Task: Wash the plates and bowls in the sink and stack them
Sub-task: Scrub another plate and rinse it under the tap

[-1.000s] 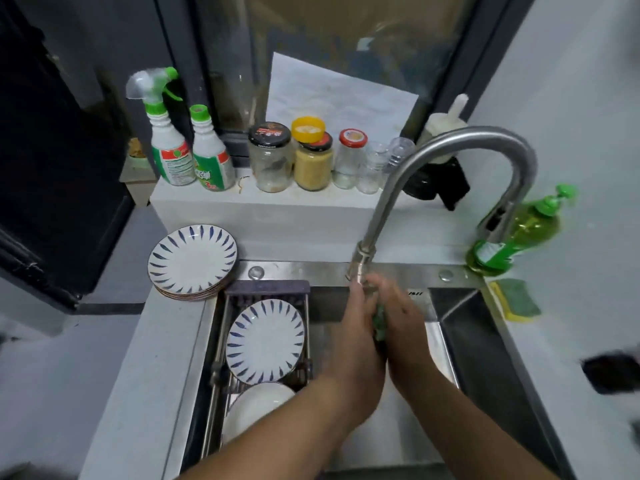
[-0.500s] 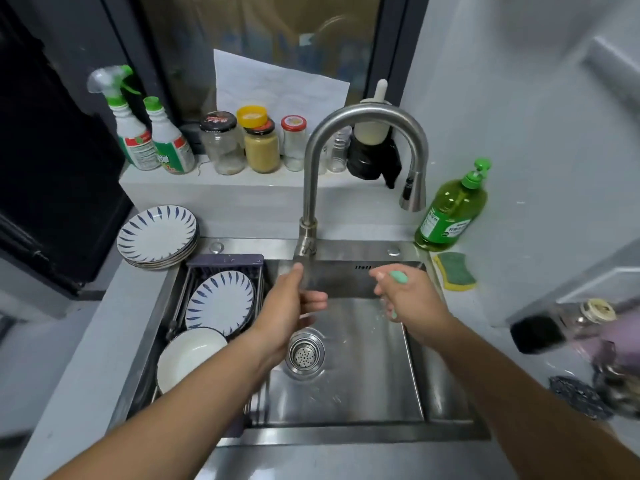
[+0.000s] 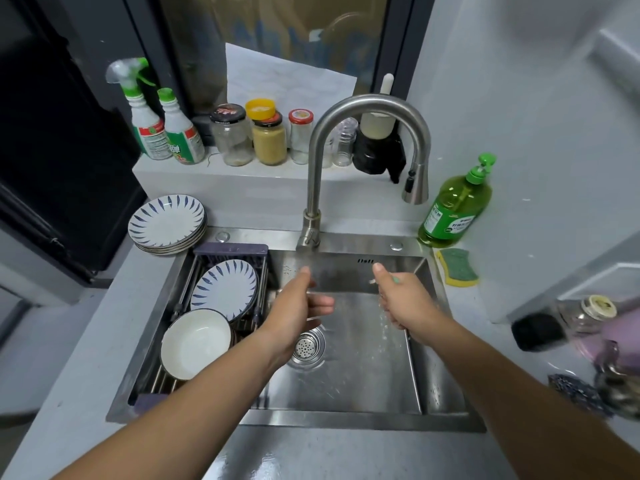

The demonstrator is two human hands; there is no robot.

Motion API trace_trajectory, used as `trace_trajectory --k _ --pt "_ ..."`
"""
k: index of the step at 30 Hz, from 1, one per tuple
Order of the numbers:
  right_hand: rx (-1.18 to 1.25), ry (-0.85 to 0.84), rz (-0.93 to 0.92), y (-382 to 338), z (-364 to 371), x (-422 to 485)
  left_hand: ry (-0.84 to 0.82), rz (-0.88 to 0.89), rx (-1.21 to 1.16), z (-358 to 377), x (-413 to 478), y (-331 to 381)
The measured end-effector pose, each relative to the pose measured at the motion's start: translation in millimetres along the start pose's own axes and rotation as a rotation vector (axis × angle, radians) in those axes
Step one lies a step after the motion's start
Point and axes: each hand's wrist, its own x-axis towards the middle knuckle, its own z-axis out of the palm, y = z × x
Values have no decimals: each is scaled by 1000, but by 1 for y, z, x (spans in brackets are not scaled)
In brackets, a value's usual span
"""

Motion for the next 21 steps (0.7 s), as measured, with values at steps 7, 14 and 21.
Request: trace_trajectory --k 7,14,21 --pt "15 49 48 7 5 -2 -14 -20 38 -3 2 -6" --pt "103 133 173 13 8 -2 -33 -8 66 -5 1 -8" --pt "551 -80 246 -11 22 -4 -104 27 114 -8 4 -2"
